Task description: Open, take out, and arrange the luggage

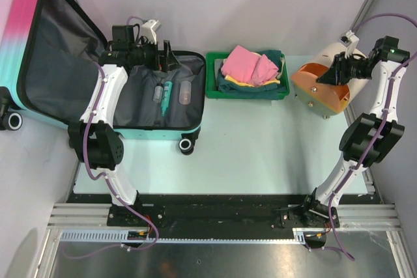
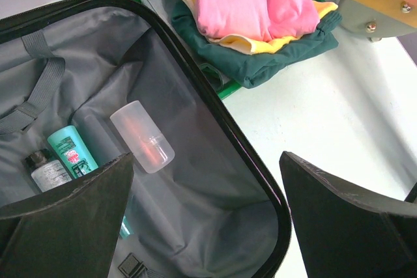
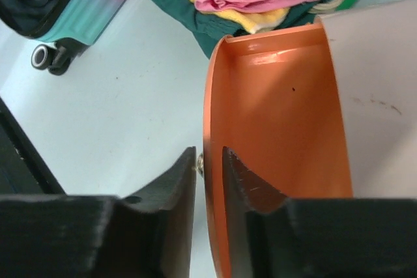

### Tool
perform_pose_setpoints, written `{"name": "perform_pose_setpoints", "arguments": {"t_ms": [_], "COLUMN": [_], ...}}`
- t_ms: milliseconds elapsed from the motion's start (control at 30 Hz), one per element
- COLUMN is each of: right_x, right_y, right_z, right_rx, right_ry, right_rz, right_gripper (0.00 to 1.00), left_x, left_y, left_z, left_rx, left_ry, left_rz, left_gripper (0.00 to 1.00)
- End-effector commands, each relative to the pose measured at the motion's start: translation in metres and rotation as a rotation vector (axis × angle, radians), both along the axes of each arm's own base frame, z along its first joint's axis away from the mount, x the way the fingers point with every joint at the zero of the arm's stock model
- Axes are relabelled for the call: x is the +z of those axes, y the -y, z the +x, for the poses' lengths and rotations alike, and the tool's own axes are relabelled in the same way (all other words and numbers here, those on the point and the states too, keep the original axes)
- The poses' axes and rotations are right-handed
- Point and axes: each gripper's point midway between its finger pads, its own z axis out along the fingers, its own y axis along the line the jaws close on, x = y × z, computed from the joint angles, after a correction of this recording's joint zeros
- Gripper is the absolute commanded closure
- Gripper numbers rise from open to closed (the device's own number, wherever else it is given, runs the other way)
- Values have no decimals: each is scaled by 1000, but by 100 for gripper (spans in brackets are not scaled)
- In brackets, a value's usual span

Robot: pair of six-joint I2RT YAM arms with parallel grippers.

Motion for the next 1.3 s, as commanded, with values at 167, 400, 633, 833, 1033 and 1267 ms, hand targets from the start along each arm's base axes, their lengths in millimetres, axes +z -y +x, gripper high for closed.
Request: {"name": "perform_pose_setpoints", "arguments": {"t_ms": [167, 400, 633, 833, 1033, 1267], "right_x": [40, 68, 93, 84, 48, 15], "right_y": [4, -14, -57, -125, -201, -255], "right_z": [0, -8, -5, 10, 19, 27], "right_rx": [-57, -26, -19, 30, 90, 72], "right_ry": [83, 212, 372, 390, 317, 213], "right_rz": [-69, -172, -272, -260, -240, -158], "right_gripper": [27, 26, 21, 20, 20, 13], "left_x": [17, 14, 12, -6, -60, -123], "left_y": [4, 2, 2, -16, -60, -91], "left_z": [0, -5, -4, 7, 13, 28], "left_rx": [-39, -41, -44, 64, 252, 379], "left_ry": [72, 75, 92, 83, -56, -224], "left_rz": [2, 18, 46, 151, 256, 285], "left_gripper": [2, 2, 2, 2, 9, 25]}}
